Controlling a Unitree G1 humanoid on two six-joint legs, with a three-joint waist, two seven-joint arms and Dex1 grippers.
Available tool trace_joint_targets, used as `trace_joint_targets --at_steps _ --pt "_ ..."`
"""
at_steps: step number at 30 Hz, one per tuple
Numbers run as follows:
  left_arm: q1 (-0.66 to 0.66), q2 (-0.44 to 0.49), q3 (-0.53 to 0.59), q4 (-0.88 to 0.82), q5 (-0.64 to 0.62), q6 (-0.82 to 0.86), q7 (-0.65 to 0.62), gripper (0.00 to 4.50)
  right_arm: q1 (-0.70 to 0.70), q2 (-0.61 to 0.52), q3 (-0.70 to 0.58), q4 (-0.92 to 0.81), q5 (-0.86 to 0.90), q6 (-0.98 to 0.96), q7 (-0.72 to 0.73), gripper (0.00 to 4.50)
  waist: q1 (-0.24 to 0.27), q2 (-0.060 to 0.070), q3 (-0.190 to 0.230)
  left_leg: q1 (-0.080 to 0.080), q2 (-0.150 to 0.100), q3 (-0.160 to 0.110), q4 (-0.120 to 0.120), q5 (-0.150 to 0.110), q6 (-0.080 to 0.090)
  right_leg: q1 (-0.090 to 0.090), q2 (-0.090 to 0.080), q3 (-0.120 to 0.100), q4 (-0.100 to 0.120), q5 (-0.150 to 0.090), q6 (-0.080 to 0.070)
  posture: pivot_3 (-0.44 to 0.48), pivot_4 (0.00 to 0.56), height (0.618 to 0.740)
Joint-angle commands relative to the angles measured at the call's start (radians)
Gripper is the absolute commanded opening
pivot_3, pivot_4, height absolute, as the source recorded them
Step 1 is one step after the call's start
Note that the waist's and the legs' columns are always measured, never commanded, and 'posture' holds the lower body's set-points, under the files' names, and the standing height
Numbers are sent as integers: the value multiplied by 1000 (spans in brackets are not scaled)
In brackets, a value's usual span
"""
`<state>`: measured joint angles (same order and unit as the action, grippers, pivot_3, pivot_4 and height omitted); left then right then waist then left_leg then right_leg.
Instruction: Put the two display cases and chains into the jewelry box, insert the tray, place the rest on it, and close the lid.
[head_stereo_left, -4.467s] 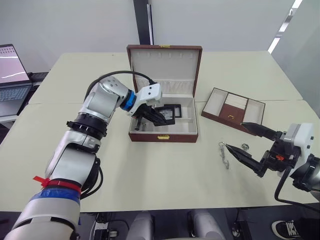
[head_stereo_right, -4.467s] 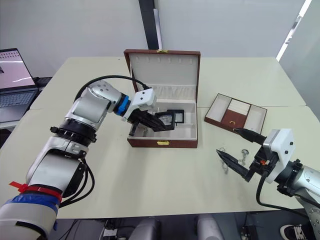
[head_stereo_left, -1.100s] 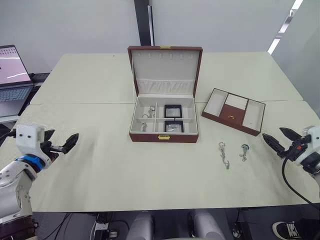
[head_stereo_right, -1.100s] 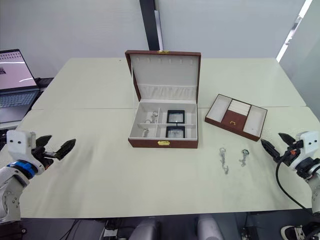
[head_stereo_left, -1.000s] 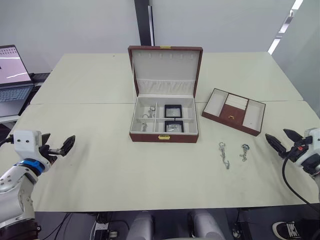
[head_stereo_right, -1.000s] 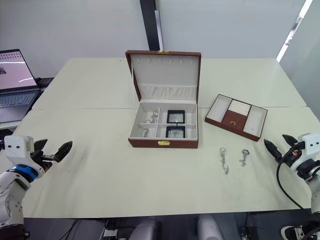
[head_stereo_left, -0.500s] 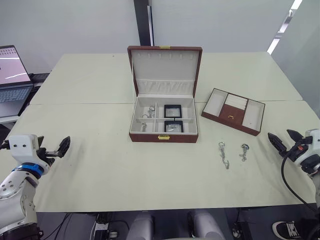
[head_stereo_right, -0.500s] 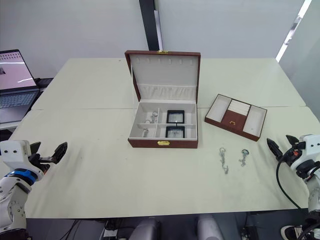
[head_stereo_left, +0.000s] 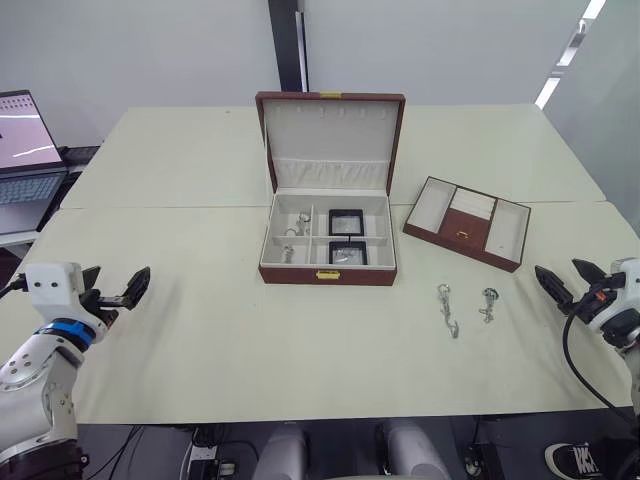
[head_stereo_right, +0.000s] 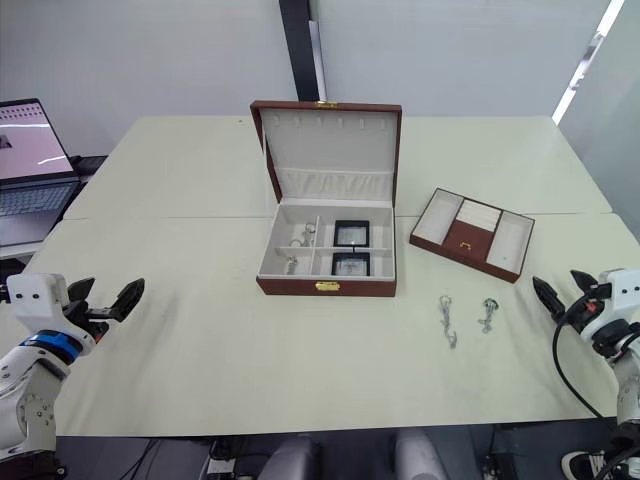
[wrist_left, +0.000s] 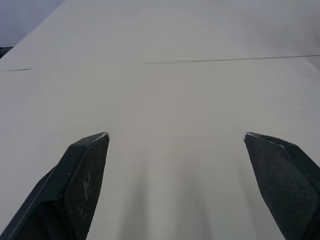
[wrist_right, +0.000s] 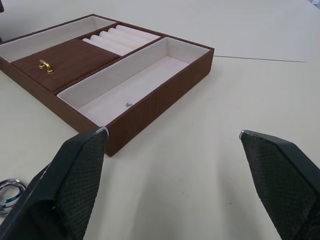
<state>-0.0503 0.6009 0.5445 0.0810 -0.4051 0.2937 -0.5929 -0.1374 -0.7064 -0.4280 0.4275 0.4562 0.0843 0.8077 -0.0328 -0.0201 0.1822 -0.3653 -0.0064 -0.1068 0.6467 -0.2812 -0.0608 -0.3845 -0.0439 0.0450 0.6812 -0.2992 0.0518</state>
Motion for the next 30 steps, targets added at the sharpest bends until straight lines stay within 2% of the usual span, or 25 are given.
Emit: trace_joint_targets --at_steps 1,9,14,22,30 --pt "-38 38 -52 -92 -36 12 -64 4467 -28 -58 -4 -87 36 53 74 4500 0 0 0 0 0 0 0 0 0 0 0 0 0 0 0 0 150 740" --pt "-144 33 -243 -284 -148 132 -197 4467 -85 -174 111 -201 33 210 243 4500 -1 0 0 0 1 0 0 0 0 0 1 0 0 0 0 0 150 740" --pt "-201 29 -382 -377 -178 172 -277 4467 -175 -230 212 -198 -14 253 314 4500 -3 0 0 0 0 0 0 0 0 0 1 0 0 0 0 0 150 740" --pt "-277 5 -589 -346 -96 38 -443 4467 -393 -228 408 -41 -192 196 384 4500 -2 0 0 0 0 0 0 0 0 0 1 -1 -1 0 0 0 150 740" --pt "-304 -54 -654 -296 -50 -70 -500 4467 -509 -170 491 200 -326 71 367 4500 -1 0 0 -1 0 0 0 0 0 -1 1 0 -1 0 0 0 150 740"
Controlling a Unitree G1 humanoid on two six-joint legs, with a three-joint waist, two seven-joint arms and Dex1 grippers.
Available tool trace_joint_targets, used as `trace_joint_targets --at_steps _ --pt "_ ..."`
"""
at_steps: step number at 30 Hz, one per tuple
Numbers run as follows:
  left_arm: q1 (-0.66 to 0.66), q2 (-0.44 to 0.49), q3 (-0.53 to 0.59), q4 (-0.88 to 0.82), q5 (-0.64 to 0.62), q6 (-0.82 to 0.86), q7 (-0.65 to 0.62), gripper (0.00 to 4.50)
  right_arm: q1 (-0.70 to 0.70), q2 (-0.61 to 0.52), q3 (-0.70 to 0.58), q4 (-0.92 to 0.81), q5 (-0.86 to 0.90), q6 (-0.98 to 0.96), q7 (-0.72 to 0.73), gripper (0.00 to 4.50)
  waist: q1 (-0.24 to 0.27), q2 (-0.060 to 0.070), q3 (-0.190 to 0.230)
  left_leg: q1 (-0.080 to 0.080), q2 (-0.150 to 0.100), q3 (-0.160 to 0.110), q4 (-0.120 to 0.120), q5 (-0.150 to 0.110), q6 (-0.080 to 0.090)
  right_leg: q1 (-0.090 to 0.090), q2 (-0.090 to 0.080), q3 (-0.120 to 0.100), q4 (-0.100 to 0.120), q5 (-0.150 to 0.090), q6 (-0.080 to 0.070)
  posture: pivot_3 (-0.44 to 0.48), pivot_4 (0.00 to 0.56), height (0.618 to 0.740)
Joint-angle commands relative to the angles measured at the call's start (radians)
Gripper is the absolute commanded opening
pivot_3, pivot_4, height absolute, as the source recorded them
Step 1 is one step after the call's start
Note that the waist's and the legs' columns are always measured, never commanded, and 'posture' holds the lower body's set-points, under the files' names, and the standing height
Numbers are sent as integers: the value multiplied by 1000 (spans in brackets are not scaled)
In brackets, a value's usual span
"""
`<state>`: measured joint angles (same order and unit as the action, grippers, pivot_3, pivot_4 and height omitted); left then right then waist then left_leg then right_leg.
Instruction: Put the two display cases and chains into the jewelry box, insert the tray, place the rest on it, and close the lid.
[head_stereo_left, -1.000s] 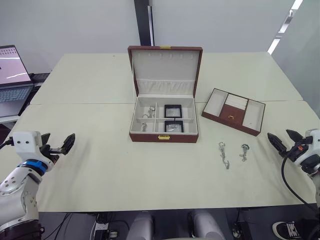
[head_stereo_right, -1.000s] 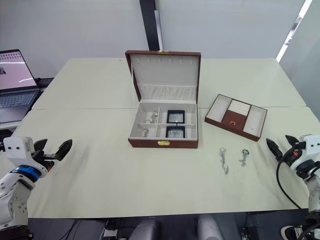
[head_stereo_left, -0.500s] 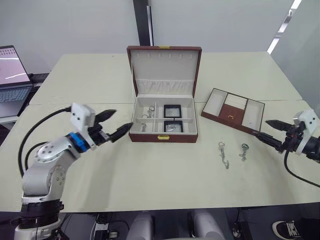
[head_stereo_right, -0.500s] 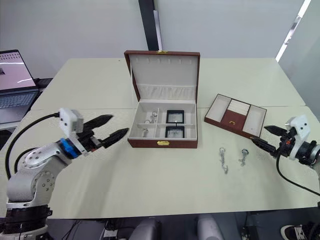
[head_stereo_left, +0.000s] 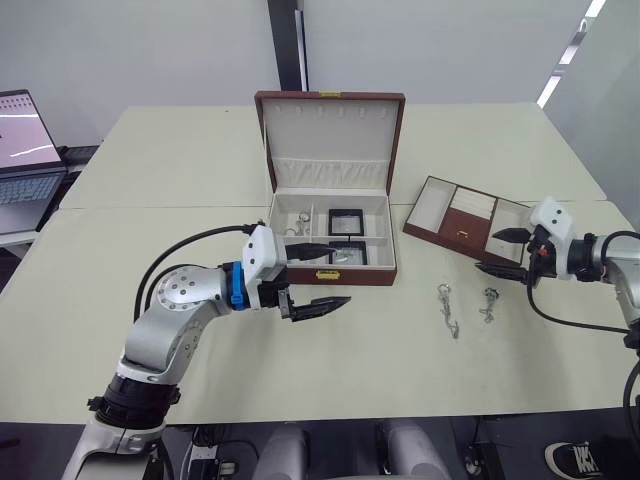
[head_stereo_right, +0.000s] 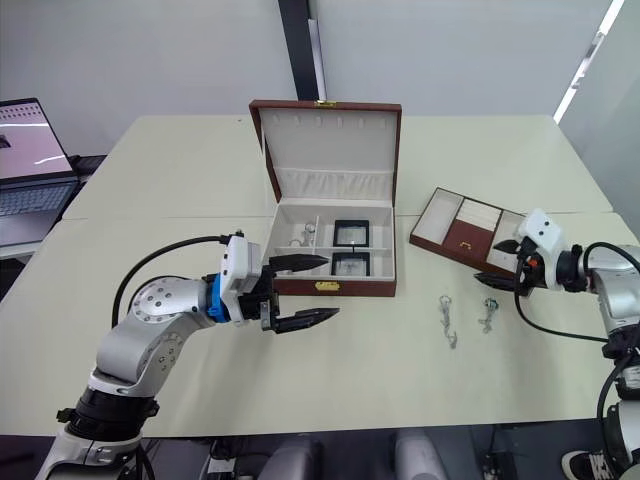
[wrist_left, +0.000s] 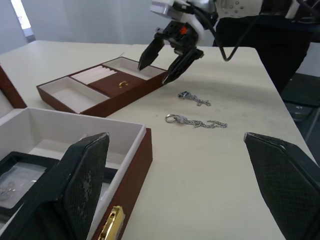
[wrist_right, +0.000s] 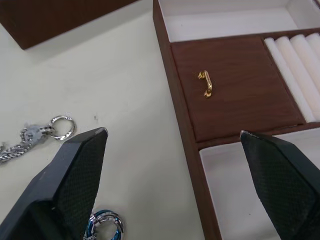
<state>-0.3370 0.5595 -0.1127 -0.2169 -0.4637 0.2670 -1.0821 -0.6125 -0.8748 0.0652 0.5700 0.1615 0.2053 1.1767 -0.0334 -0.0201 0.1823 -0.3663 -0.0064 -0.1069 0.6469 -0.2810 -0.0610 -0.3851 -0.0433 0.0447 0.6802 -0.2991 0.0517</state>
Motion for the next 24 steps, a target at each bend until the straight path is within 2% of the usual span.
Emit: trace_joint_targets --at_steps 1,4,7,12,17,22,24 --pt "-19 -17 4 7 10 -50 -9 4467 -42 3 0 81 -43 -65 -4 4500 0 0 0 0 0 0 0 0 0 0 0 0 0 0 0 0 150 740" --pt "-20 -26 8 17 15 -63 -3 4467 -62 14 4 150 -74 -100 -9 4500 -2 0 0 0 0 0 0 0 0 0 0 0 0 0 0 0 150 740" --pt "-16 -29 10 25 18 -73 3 4500 -82 34 -6 201 -82 -141 -20 3929 -2 0 0 0 0 0 0 0 0 0 0 0 0 0 0 0 150 740" --pt "-14 -35 14 24 17 -77 7 4500 -114 53 -9 252 -94 -178 -27 2221 -2 0 0 0 0 0 0 0 0 0 0 0 0 0 0 0 150 740" --pt "-8 -37 10 15 16 -81 1 4500 -122 60 -13 267 -98 -191 -18 1032 -2 0 0 0 0 0 0 0 0 0 0 0 0 0 0 0 150 740" --pt "-5 -40 6 11 15 -92 -8 4500 -115 55 -22 262 -92 -195 -10 22 -2 0 0 0 0 0 0 0 0 0 0 0 0 0 0 0 150 740" --pt "-5 -42 3 14 17 -98 -9 4500 -111 50 -27 260 -90 -196 -7 22 -2 0 0 0 0 0 0 0 0 0 0 0 0 0 0 0 150 740"
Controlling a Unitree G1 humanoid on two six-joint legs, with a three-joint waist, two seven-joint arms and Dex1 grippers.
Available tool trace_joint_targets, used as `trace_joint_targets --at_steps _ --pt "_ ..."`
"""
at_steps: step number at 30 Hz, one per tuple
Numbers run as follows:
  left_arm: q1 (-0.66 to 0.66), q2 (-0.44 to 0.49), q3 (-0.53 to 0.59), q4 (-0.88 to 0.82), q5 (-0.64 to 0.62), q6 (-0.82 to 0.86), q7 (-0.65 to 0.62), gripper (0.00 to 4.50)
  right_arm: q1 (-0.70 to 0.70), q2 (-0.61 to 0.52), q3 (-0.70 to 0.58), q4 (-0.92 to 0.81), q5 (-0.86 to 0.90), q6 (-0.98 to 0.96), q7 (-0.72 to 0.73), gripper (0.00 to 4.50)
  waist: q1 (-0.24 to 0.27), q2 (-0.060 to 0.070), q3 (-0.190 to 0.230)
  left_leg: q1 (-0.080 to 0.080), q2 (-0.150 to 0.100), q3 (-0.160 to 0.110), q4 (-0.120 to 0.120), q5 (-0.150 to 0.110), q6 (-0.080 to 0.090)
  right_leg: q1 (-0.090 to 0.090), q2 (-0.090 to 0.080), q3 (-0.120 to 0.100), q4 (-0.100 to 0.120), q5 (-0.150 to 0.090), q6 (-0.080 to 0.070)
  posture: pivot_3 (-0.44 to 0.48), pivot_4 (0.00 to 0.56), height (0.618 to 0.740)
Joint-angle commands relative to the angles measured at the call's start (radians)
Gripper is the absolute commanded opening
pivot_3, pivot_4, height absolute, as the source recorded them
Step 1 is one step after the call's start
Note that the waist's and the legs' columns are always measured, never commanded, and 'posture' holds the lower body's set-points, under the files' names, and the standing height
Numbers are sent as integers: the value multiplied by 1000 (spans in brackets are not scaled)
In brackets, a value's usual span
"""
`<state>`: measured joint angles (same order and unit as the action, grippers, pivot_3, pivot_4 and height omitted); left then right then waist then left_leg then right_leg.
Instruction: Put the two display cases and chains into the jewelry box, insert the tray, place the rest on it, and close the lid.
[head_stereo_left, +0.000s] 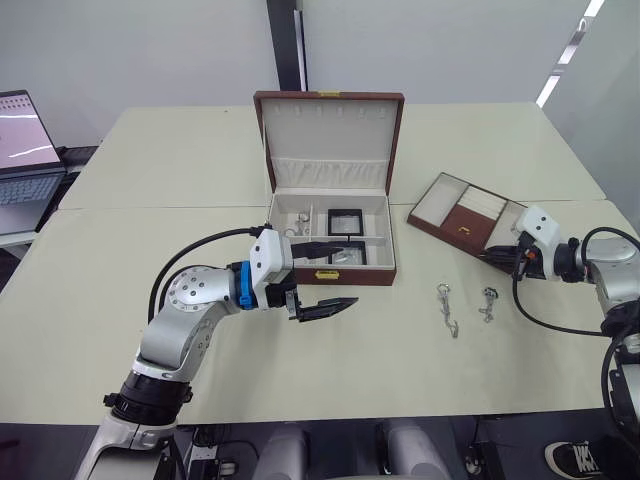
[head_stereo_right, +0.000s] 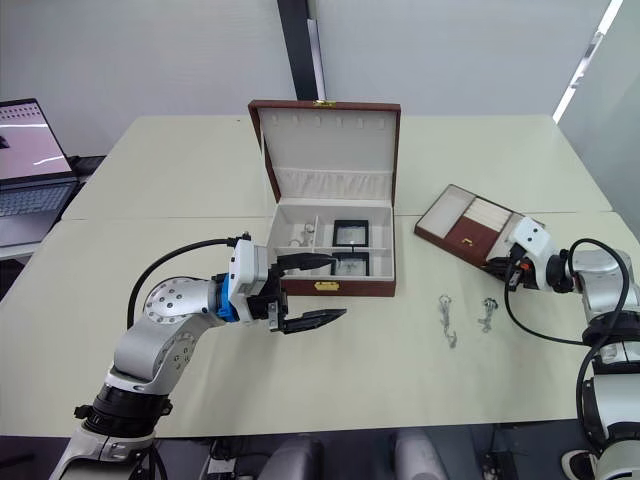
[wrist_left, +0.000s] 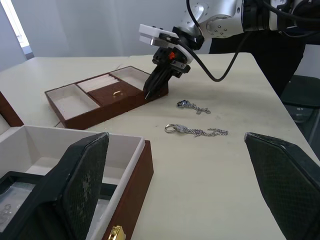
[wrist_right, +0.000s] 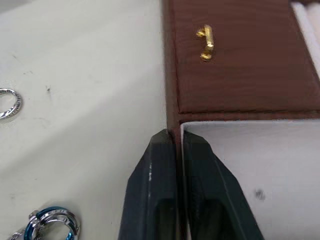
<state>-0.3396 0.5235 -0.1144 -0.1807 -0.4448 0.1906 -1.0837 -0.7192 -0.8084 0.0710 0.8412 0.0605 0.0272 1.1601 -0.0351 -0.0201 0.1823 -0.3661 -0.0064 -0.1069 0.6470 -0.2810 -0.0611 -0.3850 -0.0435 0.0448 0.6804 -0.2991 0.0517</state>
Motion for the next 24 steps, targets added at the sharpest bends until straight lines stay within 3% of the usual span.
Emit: trace_joint_targets --at_steps 1,9,24 --pt "-3 -7 4 -20 -2 -24 -7 4500 -2 -18 -35 -13 13 -18 12 22 0 0 0 0 0 0 0 0 0 0 0 0 0 0 0 0 150 740" --pt "1 -29 0 -21 7 -30 14 4500 48 -50 -88 -132 58 39 42 22 1 0 0 0 0 0 0 0 0 0 0 0 0 0 0 0 150 740" --pt "225 -2 113 -165 -15 -12 159 4500 425 -230 -236 -936 293 458 100 22 2 1 1 0 0 0 0 0 0 0 0 0 0 0 0 0 150 740"
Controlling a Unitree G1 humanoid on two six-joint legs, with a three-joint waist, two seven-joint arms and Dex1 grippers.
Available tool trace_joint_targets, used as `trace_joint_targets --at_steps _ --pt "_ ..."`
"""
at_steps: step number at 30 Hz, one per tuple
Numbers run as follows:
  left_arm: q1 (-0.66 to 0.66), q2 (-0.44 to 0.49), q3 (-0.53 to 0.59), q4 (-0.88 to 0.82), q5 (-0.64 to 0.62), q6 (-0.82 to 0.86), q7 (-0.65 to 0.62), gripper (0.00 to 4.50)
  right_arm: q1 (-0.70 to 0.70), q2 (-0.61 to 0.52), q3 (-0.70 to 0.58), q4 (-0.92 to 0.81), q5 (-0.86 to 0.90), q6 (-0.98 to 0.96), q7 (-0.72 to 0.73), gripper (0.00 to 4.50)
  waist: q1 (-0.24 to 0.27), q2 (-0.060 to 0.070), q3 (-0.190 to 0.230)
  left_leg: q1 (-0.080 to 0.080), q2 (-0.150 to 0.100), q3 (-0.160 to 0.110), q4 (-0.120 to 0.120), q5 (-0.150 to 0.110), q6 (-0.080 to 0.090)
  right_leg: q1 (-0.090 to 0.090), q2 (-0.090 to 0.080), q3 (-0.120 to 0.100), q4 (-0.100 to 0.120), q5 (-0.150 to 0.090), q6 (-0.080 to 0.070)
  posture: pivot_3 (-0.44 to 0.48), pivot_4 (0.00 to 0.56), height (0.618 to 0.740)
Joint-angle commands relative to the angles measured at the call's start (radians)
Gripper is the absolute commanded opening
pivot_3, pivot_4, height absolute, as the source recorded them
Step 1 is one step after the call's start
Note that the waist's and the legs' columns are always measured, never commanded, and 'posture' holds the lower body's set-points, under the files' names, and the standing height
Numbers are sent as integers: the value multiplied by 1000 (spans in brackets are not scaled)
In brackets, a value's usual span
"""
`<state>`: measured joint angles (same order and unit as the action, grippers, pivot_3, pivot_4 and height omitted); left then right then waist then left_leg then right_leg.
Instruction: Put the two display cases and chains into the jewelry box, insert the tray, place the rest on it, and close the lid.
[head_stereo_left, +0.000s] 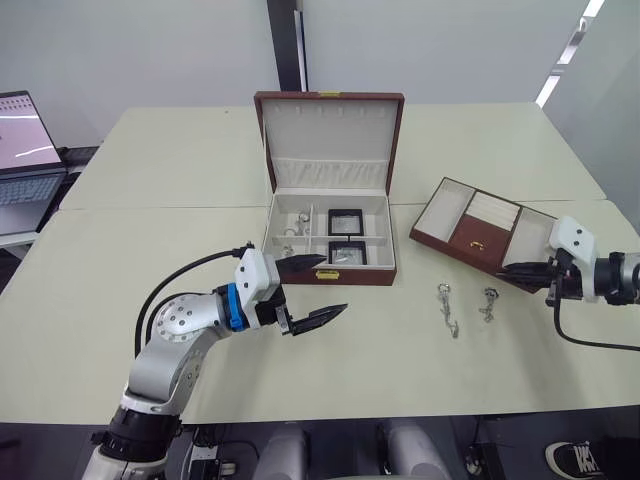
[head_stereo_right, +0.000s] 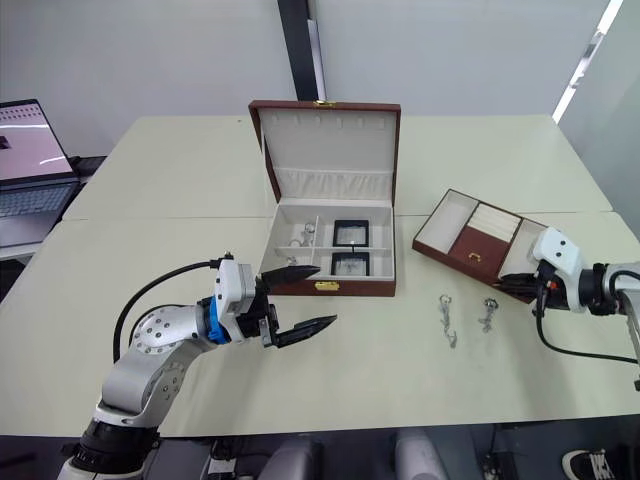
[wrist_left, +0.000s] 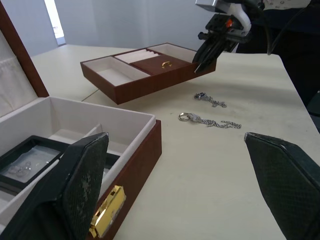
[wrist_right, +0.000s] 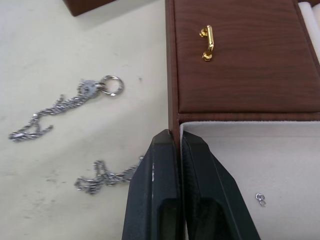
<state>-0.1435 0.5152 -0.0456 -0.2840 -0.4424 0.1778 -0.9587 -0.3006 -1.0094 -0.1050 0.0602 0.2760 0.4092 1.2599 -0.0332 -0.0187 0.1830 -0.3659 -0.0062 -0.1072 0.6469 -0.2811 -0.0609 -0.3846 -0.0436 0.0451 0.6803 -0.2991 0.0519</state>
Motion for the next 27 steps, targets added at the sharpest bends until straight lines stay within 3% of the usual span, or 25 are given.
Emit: trace_joint_targets --at_steps 1,5,10,18,27 --pt "45 7 53 -71 -19 1 42 4500 13 -34 -66 -192 98 103 1 22 -1 0 0 0 0 0 0 0 0 0 0 0 0 0 0 0 150 740" --pt "102 5 79 -108 -23 9 81 4500 0 -47 -77 -303 167 193 -3 22 3 0 0 0 0 0 0 0 0 0 0 0 0 0 0 0 150 740" --pt "212 -9 130 -172 -27 4 153 4500 -108 -23 37 -342 176 218 6 22 2 0 0 0 0 0 0 0 0 0 0 -1 -1 0 0 0 150 740" --pt "341 -56 211 -224 -16 -33 268 4500 -327 137 282 -258 60 170 -26 22 0 0 0 0 0 0 -1 0 0 -1 0 -1 -1 0 0 0 150 740" --pt "505 -111 271 -292 8 -74 354 4500 -514 298 452 -122 -62 158 -37 22 7 -1 0 -1 0 -1 -1 0 0 -1 -2 -2 -2 0 0 0 150 740"
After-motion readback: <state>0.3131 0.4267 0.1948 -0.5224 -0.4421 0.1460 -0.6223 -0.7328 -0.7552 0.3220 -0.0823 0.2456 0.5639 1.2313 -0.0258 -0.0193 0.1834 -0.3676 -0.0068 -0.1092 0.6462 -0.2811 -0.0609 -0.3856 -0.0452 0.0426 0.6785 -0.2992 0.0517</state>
